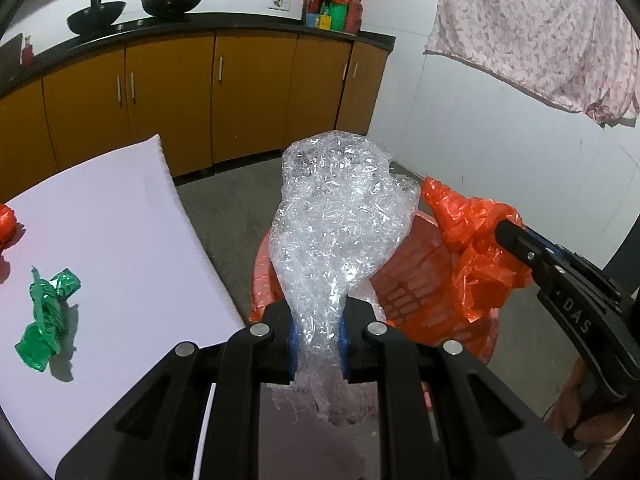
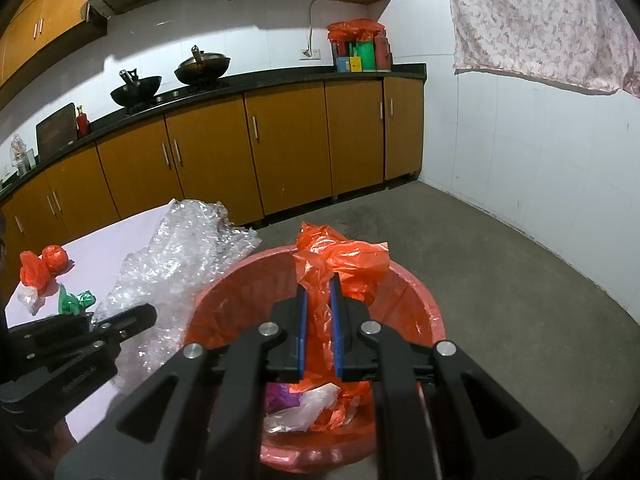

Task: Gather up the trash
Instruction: 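Carry the bubble wrap over the basket with the left tool while the right tool carries the orange bag, then open both tools over the basket, dropping the bubble wrap and orange bag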

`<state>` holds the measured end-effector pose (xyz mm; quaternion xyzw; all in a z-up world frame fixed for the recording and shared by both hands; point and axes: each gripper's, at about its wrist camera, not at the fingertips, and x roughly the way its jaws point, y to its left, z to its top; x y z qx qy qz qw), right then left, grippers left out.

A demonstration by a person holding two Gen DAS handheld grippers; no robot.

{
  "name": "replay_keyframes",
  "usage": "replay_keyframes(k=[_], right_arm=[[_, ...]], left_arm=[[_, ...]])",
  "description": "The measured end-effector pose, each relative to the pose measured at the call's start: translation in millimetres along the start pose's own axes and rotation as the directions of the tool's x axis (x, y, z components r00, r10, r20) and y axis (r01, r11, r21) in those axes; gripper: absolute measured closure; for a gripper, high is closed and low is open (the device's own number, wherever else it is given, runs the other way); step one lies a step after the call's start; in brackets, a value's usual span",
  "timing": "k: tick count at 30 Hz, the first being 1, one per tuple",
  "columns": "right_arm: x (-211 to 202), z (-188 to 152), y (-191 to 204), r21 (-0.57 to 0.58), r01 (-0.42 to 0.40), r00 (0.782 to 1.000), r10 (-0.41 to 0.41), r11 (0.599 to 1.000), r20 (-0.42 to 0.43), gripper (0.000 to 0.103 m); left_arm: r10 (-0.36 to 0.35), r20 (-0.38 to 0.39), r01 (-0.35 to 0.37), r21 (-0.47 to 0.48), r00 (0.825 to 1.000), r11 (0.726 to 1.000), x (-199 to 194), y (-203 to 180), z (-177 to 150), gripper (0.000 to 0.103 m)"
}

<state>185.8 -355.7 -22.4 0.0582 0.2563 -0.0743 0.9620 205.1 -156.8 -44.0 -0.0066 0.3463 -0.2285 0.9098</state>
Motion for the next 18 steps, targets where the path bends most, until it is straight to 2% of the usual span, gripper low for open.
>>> replay_keyframes(k=[18], right_arm=[[12, 0, -11, 0.040, -0.004, 1.000, 0.004, 0.999, -0.013, 0.092]], left_arm=[[-0.001, -0.046, 0.003, 0.037, 0.999, 0.999, 23, -7, 1, 0.088]])
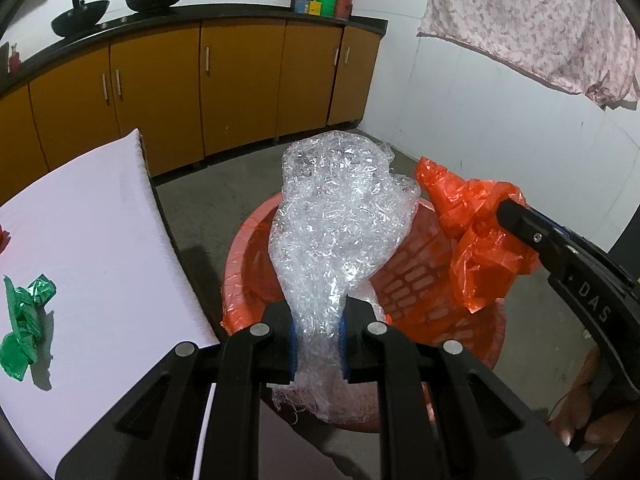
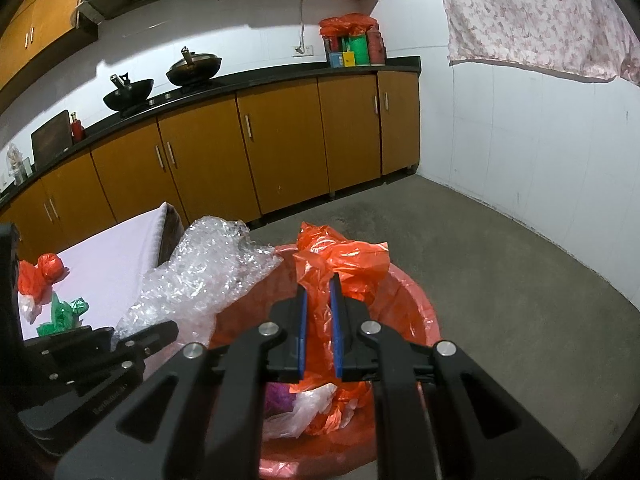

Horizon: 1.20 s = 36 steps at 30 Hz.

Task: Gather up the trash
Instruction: 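Open both tools over the basket, dropping the bubble wrap and orange bag, then reach the left tool to the white bag while the right tool grasps the green bag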

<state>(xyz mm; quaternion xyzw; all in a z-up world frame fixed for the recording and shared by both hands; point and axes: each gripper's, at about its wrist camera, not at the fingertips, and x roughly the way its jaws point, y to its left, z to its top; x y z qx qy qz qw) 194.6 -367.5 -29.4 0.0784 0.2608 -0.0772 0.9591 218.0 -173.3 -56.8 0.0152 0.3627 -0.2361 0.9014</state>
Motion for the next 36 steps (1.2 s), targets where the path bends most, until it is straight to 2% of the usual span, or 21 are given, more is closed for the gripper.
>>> replay_keyframes(k=[9, 10, 12, 13, 14, 23, 31, 36], right_arm=[[8, 2, -6, 0.047, -0.032, 0.999, 0.033, 0.998, -0.013, 0.090], [9, 2, -6, 0.051, -0.038, 0.999, 0.039, 0.998, -0.016, 0.087], [9, 0, -8, 0.064, -0.051, 0.998, 0.052, 0.997, -0.020, 0.082], [9, -1, -10, 0.067, -0.049, 0.999, 0.051, 0.997, -0.020, 0.074], [8, -2, -11, 0.071, -0.046, 0.999, 0.047, 0.996, -0.017, 0.070], [3, -9, -22, 0.091, -0.019, 1.000, 0.020, 0.996, -0.020, 0.064], [-3, -10, -10, 0.074, -0.029, 0.999, 0.030, 0.997, -0.019, 0.060], [-8, -9, 5, 0.055, -0.046, 0.999, 0.046, 0.997, -0.011, 0.053]], left_arm=[[0.013, -0.015, -0.013, 0.004, 1.000, 1.000, 4, 1, 0, 0.088], [0.018, -0.018, -0.018, 0.002, 1.000, 1.000, 5, 1, 0, 0.084], [0.021, -0.022, -0.021, -0.011, 1.000, 1.000, 5, 3, 0, 0.068], [0.025, -0.018, -0.026, -0.017, 1.000, 1.000, 4, 4, 0, 0.054], [0.029, -0.013, -0.029, -0.021, 1.000, 0.999, 3, 4, 0, 0.046], [0.105, 0.025, -0.104, -0.035, 0.994, 0.994, -8, 16, 0, 0.031], [0.227, 0.072, -0.222, -0.076, 0.971, 0.972, -29, 36, -1, 0.026], [0.284, 0.096, -0.273, -0.117, 0.954, 0.955, -45, 53, -5, 0.022]])
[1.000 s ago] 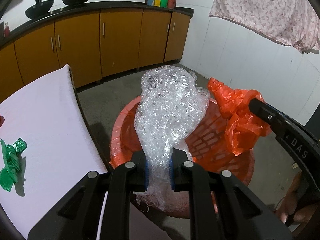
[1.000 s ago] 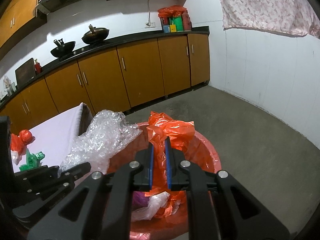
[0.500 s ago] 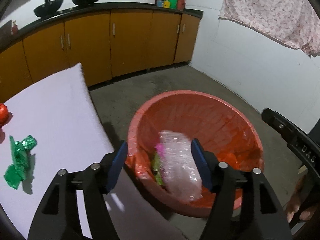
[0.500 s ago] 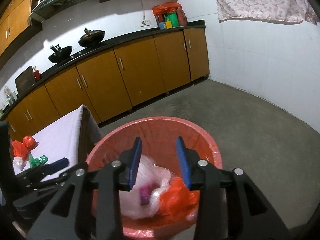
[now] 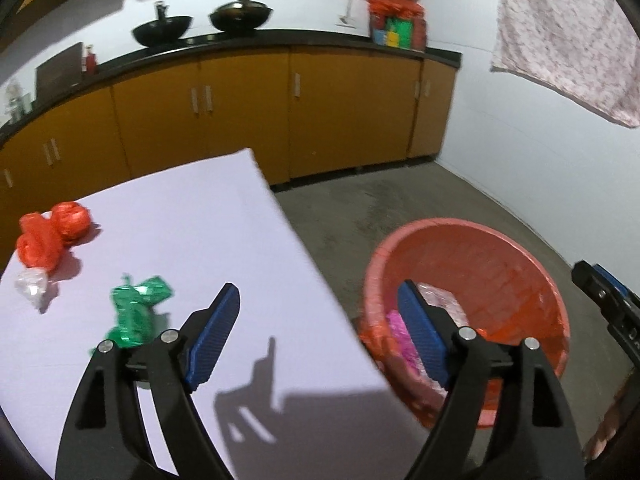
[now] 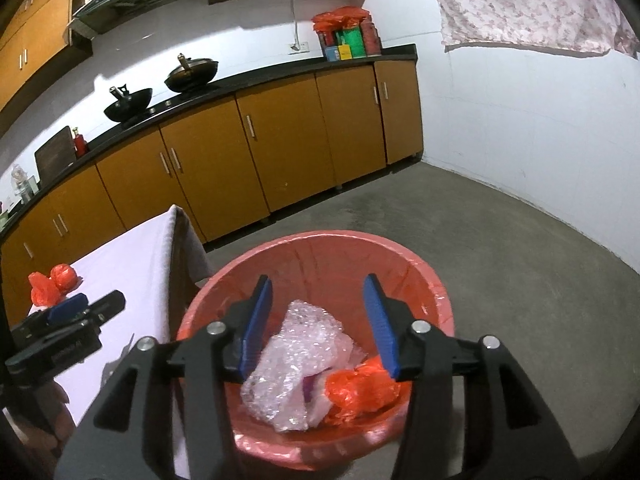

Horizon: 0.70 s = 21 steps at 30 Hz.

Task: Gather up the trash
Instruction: 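Reach the left tool to the white bag while the right tool grasps the green bag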

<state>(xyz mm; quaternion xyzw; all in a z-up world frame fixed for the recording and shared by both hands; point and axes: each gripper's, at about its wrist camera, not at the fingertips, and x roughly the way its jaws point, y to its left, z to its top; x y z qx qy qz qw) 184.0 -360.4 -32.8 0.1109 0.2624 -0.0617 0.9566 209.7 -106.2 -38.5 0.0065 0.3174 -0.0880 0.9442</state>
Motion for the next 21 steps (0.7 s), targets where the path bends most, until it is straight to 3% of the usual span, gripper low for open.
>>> replay_keyframes(k=[12, 21], right_arm=[[-9, -5, 61, -0.079, -0.080, 0.997, 0.080, 0.994, -0.005, 0.038], [-8, -14, 126, -0.142, -0.170, 0.985, 0.166, 0.975, -0.038, 0.034]], left_arm=[[0.110, 0.024, -0.108, -0.094, 0.994, 0.990, -23, 67, -4, 0.021], [0.227, 0.045, -0.217, -0.162, 0.973, 0.963, -49, 138, -9, 0.018]])
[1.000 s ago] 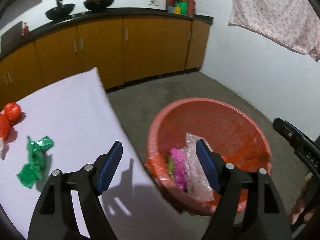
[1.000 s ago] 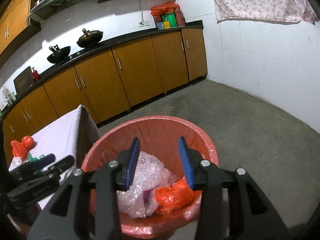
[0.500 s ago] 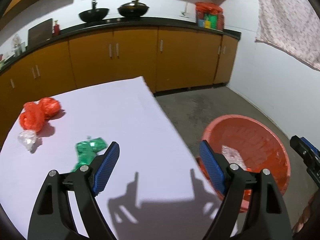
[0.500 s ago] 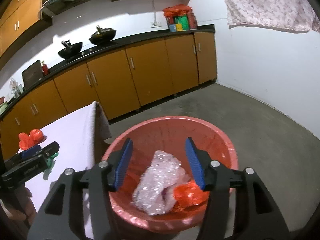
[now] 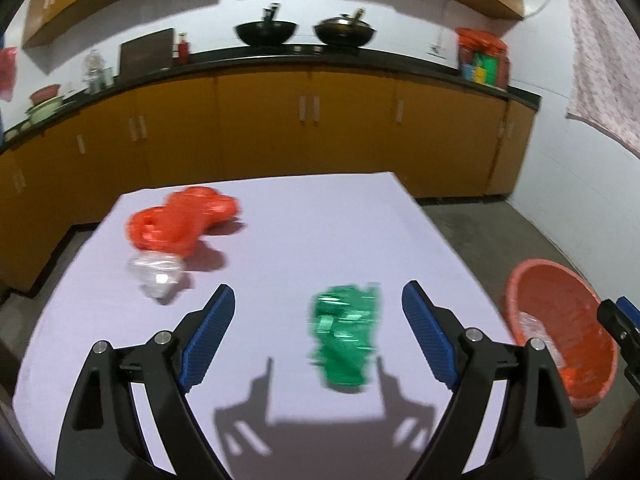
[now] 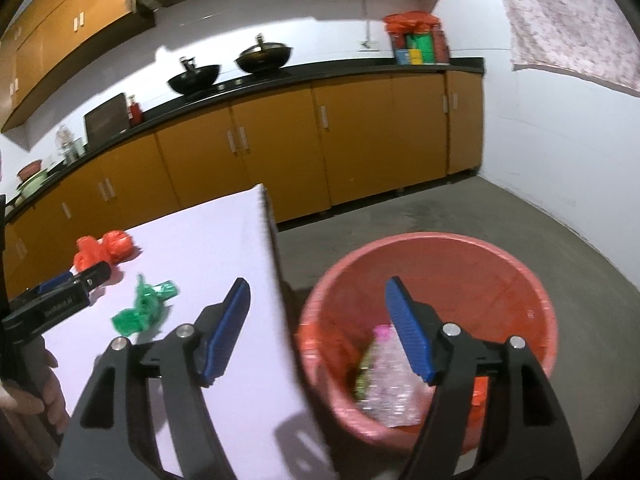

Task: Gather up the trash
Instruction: 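Reach the left tool to the white bag while the right tool grasps the green bag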

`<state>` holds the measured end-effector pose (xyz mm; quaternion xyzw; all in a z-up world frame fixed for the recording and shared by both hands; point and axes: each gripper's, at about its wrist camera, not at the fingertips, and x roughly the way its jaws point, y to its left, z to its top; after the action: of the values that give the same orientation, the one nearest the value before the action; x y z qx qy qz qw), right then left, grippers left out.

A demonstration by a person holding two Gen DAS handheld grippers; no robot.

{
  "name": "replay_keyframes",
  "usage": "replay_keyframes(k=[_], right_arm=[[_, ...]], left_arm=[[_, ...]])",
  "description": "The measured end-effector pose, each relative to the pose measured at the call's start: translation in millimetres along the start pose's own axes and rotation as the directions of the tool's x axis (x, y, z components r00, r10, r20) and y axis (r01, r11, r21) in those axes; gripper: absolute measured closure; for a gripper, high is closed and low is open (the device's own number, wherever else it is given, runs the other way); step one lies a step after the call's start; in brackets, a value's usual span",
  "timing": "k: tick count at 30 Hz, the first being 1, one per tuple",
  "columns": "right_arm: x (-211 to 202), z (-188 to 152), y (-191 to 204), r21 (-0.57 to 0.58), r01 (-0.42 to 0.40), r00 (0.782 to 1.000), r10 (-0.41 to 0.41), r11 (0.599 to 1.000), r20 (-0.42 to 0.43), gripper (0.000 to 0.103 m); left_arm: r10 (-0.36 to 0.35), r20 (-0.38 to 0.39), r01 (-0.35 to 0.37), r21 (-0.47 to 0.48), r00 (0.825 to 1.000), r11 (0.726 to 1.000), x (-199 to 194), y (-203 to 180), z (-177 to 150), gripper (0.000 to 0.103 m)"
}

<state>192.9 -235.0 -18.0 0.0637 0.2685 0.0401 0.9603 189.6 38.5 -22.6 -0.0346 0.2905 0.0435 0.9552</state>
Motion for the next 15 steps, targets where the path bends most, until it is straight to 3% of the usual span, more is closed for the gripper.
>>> replay_keyframes(k=[10, 15], right_arm=[[23, -7, 82, -0.048, -0.130, 0.990, 0.126, 0.990, -0.069, 0.033], [45, -13, 131, -0.070, -0.198, 0.974, 0.188, 0.978, -0.126, 0.033]], left_arm=[[0.190, -0.021, -0.191, -0.114, 0.982, 0.975, 4, 121, -8, 0.016], [0.226, -0.043, -0.230, -0.160, 0.973, 0.960, 5, 166, -17, 0.016]])
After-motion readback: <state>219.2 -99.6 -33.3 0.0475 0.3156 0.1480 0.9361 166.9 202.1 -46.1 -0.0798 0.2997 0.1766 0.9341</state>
